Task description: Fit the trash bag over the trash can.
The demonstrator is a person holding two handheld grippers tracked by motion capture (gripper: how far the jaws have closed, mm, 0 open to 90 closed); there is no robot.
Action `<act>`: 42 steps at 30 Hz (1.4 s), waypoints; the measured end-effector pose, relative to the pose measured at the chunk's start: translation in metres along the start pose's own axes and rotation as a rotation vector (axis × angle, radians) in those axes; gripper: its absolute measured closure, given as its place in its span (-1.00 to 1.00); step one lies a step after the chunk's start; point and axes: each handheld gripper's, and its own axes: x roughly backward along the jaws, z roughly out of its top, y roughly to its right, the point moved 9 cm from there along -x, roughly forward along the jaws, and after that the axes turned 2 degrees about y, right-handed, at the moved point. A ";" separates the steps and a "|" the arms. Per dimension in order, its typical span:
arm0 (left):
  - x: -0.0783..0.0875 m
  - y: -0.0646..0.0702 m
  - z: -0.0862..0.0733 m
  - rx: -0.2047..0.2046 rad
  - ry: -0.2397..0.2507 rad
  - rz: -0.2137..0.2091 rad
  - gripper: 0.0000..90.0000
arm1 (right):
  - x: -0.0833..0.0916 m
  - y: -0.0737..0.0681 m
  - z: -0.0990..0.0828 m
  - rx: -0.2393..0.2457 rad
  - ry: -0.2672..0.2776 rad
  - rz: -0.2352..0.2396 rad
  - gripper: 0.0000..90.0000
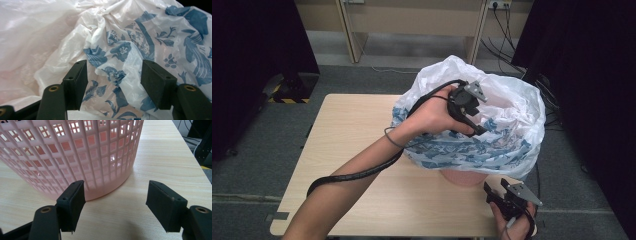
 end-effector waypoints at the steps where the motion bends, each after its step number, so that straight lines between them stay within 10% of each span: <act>1: 0.001 -0.002 0.001 0.000 0.001 0.005 -0.15 | 0.000 0.000 0.000 0.000 0.000 0.000 -0.30; 17: -0.017 -0.055 -0.018 0.039 -0.150 0.150 0.02 | 0.000 0.000 0.000 -0.005 0.000 0.007 -0.30; 42: -0.049 -0.059 -0.058 0.035 -0.388 0.156 0.42 | 0.000 0.000 0.000 -0.008 0.004 0.009 -0.30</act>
